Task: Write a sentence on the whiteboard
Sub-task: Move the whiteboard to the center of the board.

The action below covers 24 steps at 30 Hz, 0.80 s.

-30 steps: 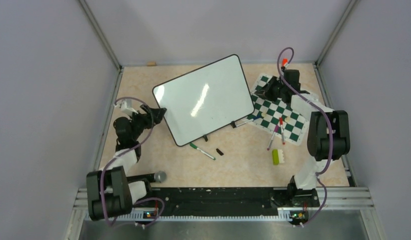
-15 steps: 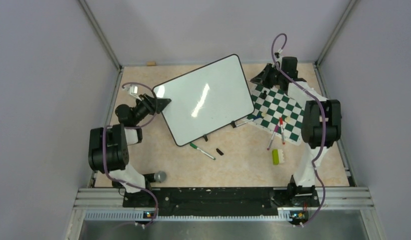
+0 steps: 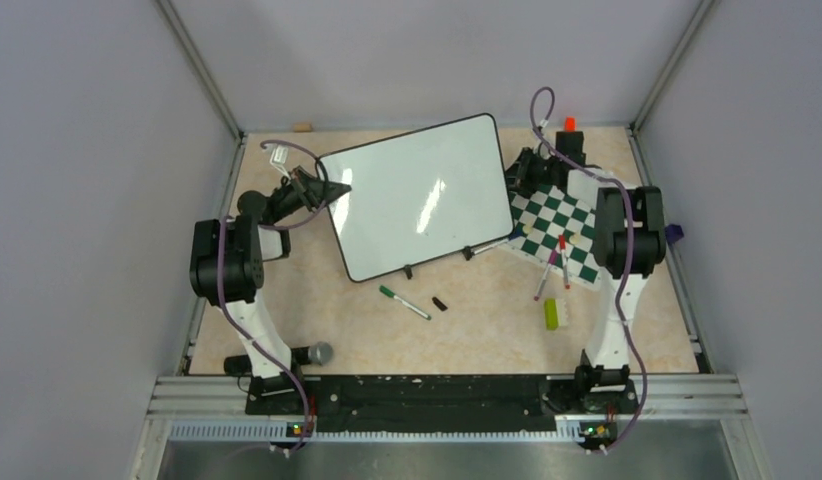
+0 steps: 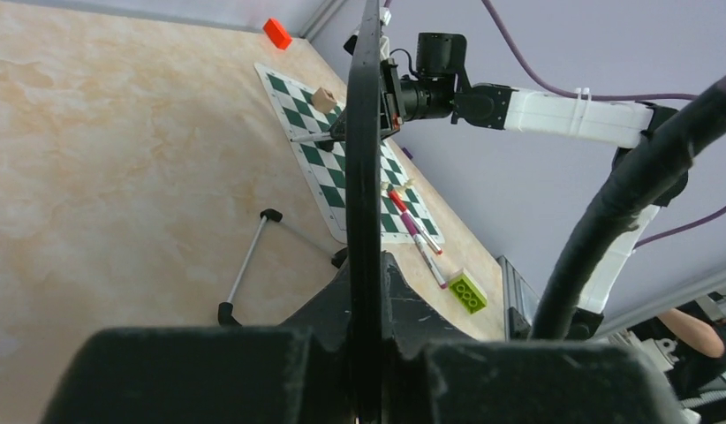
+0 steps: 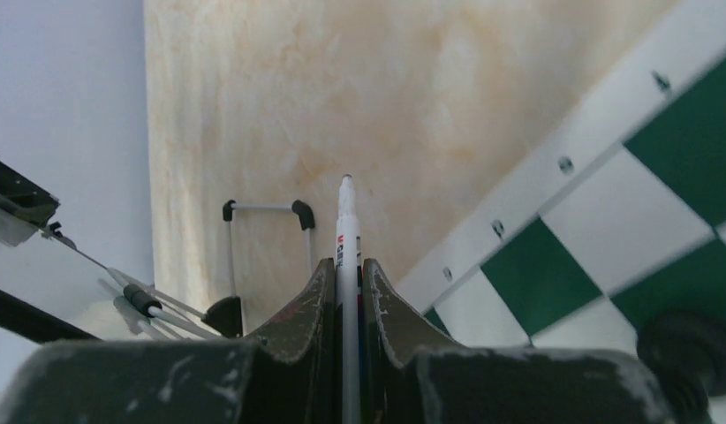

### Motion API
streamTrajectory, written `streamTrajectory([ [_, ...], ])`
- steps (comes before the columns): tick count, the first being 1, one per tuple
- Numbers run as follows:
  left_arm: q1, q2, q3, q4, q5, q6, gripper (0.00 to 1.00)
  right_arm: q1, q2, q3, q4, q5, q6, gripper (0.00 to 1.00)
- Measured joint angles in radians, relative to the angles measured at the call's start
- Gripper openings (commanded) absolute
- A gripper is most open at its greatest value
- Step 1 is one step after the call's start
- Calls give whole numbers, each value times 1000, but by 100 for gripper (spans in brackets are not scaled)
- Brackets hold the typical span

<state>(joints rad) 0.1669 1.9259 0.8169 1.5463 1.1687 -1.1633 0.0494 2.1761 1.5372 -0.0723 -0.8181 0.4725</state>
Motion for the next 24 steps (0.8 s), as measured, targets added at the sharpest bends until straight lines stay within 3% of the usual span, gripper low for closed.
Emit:
streamTrajectory([
  [18,-71,55,55,25,83,-64,0,-34,-507,-563,239,330,71,0],
  [19,-76,55,54,24,85,-64,11,-34,-534,-591,241,351,73,0],
  [21,-85,55,48,24,89,-62,56,-34,-584,-624,232,392,74,0],
  [22,-89,53,42,23,96,-49,85,-34,-600,-628,222,397,79,0],
  [23,-100,53,32,19,109,-36,97,-28,-611,-628,217,393,81,0],
  [24,-111,54,22,10,127,-24,99,-15,-624,-627,214,407,81,0],
])
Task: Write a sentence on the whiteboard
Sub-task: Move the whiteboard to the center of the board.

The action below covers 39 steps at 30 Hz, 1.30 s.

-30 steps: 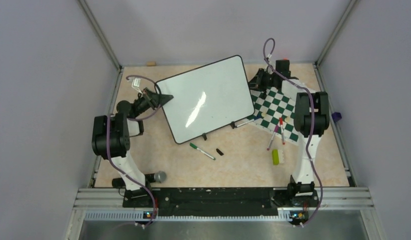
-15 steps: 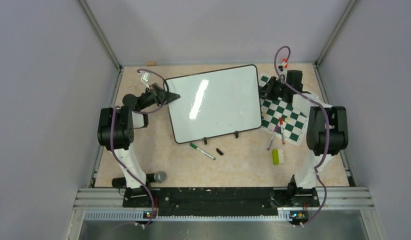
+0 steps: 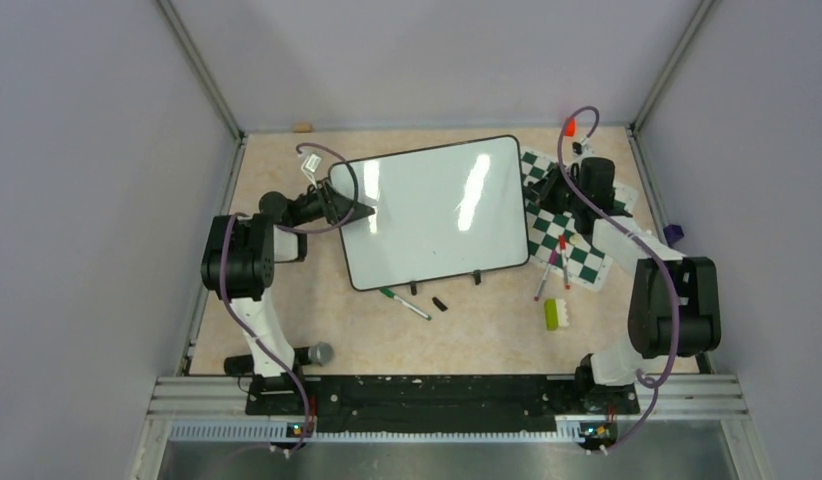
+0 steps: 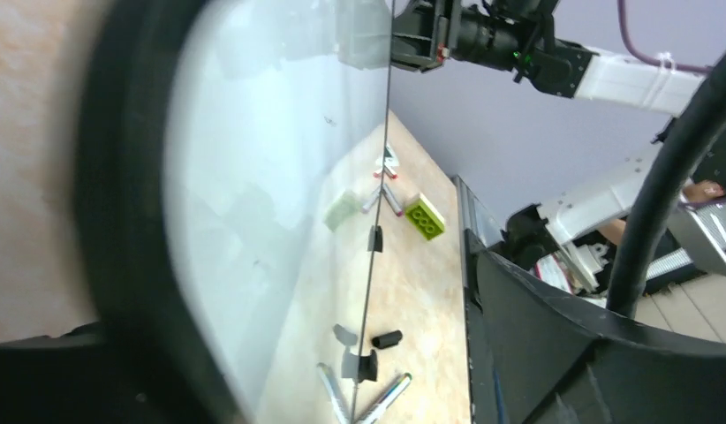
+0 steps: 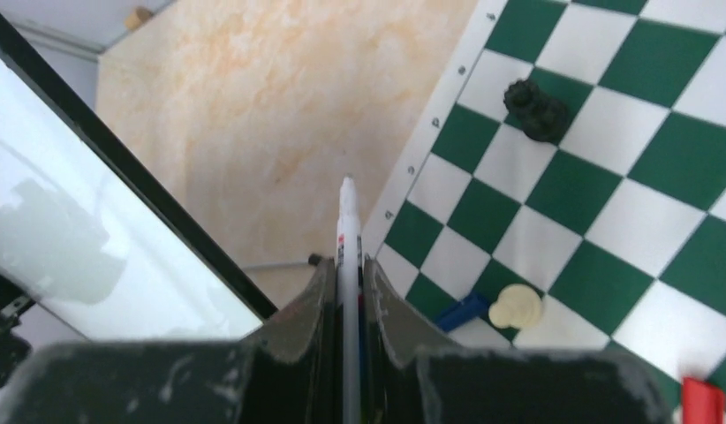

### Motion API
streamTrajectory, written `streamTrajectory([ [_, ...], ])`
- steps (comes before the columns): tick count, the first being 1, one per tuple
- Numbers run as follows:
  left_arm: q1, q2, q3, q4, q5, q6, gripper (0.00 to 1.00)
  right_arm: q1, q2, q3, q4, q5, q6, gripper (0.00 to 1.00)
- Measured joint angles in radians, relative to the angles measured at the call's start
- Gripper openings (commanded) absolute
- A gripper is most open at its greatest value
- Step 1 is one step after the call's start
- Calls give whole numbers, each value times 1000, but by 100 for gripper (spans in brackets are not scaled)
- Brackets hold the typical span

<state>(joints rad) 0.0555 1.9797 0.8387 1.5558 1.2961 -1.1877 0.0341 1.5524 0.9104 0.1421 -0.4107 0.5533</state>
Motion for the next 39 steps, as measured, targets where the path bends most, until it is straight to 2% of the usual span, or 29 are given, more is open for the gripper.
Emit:
streamTrajectory([
  [9,2,-17,-60,-21,-1,27,99,25,-27,0,-35,48,20,0],
  [12,15,-71,-83,-82,-34,85,99,31,-39,0,-51,71,21,0],
  [15,36,-186,-128,-241,-101,213,99,31,-46,1,-73,90,25,0],
  [17,43,-294,-150,-410,-167,344,99,29,-46,1,-85,104,32,0],
  [20,44,-469,-166,-663,-318,520,99,20,-46,5,-105,124,35,0],
  [24,41,-653,-217,-870,-526,654,99,8,-46,21,-126,156,36,0],
  [28,41,-786,-274,-1001,-678,707,99,0,-47,34,-135,175,39,0],
  [32,41,-868,-286,-1097,-771,713,99,0,-50,42,-137,182,38,0],
  [39,41,-969,-177,-1394,-949,667,99,0,-98,71,-220,257,8,0],
])
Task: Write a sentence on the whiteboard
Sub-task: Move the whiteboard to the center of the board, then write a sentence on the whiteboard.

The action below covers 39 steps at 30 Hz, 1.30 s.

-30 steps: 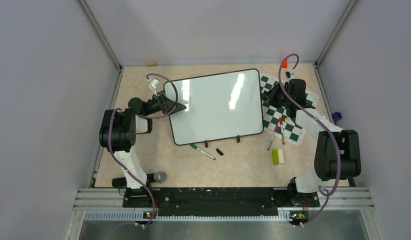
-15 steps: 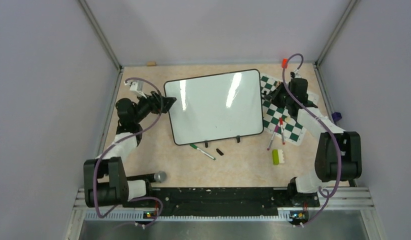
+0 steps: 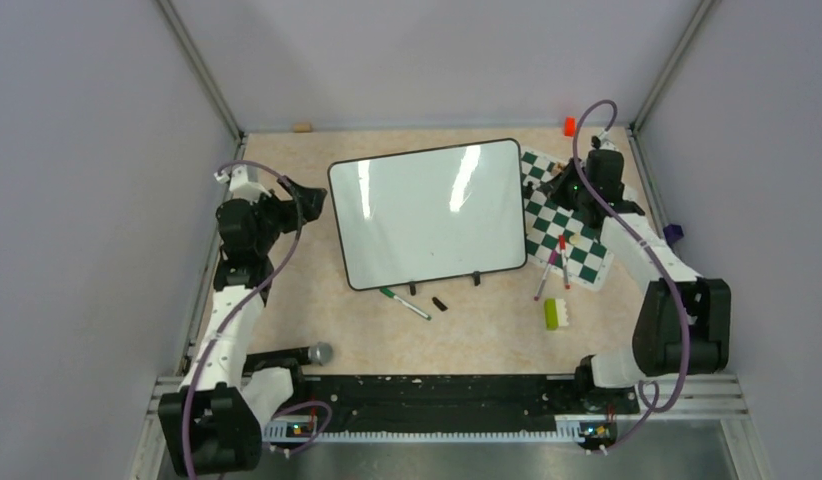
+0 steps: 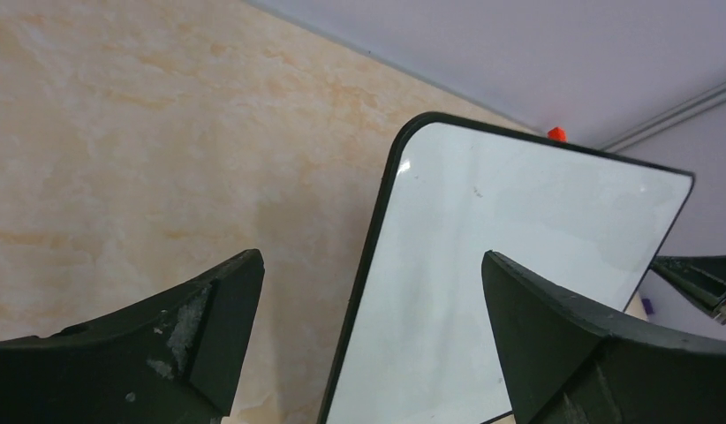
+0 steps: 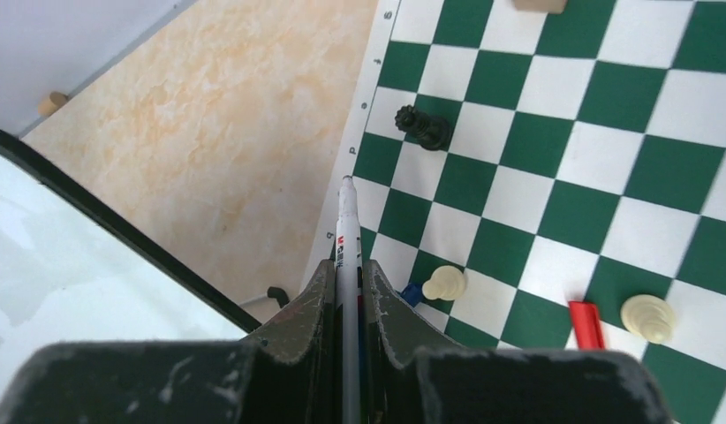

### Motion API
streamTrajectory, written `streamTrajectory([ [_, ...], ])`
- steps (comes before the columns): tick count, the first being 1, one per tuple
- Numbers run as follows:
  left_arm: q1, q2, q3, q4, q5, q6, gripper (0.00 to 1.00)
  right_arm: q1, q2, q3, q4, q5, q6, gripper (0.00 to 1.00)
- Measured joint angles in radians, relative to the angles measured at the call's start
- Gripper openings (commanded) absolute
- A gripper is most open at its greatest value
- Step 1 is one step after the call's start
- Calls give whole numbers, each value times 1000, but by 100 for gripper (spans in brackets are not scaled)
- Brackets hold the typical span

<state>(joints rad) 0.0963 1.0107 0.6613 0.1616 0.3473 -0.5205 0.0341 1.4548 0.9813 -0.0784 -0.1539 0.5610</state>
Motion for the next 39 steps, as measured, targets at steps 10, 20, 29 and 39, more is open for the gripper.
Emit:
streamTrajectory([
  [10,0,-64,106,-137,5,-113,98,-2,-197,4,-129,172,-6,0],
  [20,0,-29,42,-148,-46,-238,98,176,-176,282,-490,515,101,0],
  [29,0,-74,-73,-100,-156,-240,96,420,-87,514,-740,729,131,0],
  [39,0,-69,-372,253,-123,-207,96,758,158,754,-729,676,-42,0],
])
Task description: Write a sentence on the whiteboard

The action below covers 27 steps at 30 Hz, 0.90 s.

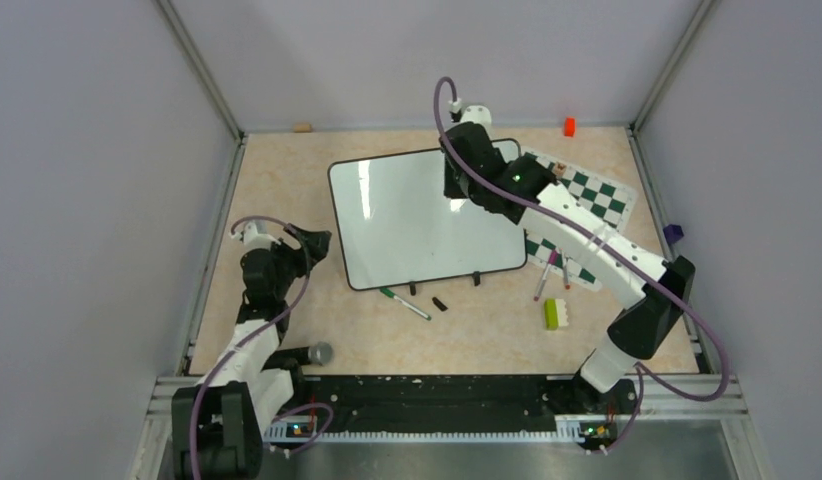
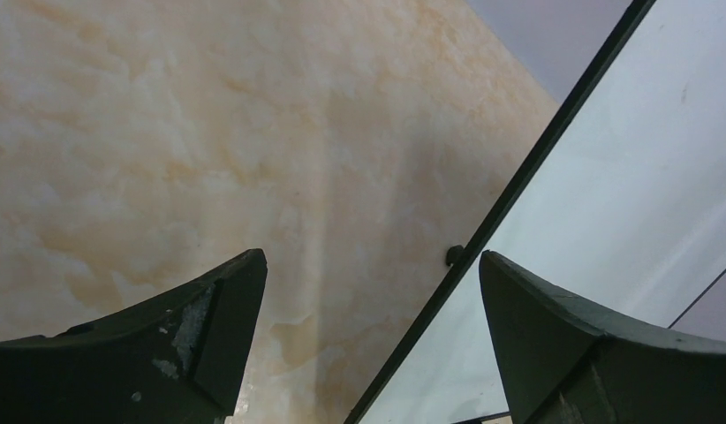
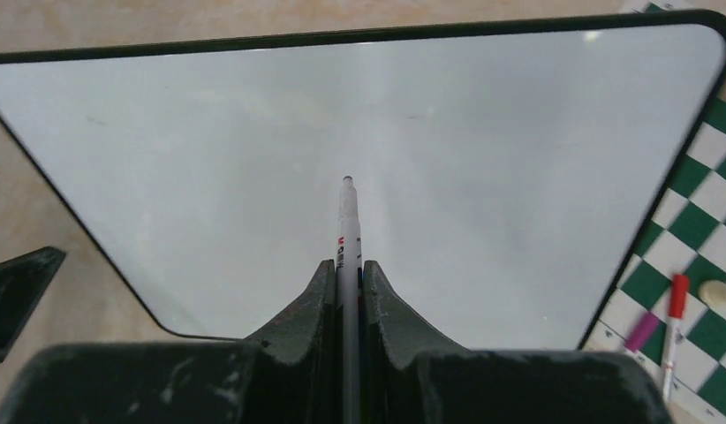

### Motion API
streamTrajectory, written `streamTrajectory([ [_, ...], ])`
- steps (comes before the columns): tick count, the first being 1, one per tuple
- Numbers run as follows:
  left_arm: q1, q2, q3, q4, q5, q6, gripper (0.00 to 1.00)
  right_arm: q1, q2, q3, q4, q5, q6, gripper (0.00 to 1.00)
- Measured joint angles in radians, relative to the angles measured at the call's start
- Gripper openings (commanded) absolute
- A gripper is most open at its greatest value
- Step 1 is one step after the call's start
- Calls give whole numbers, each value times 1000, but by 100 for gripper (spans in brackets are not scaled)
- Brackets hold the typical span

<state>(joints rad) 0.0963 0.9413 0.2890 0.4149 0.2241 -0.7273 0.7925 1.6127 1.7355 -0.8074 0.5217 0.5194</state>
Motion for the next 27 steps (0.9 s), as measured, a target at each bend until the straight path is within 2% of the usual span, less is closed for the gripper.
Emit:
streamTrajectory([
  [3,0,-1,-67,51,1,-4,96,10,23,8,71,-117,-71,0],
  [10,0,13,-91,224,47,-26,96,5,36,19,229,-309,-144,0],
  [13,0,74,-108,353,103,-50,95,5,79,70,254,-349,-171,0],
  [16,0,130,-110,408,140,-63,97,5,113,105,274,-379,-187,0],
  [23,0,256,-110,551,218,-87,92,8,164,130,299,-448,-186,0],
  [26,0,289,-114,637,244,-101,94,13,183,133,306,-463,-187,0],
  [27,0,298,-115,669,261,-110,98,15,188,133,306,-467,-187,0],
])
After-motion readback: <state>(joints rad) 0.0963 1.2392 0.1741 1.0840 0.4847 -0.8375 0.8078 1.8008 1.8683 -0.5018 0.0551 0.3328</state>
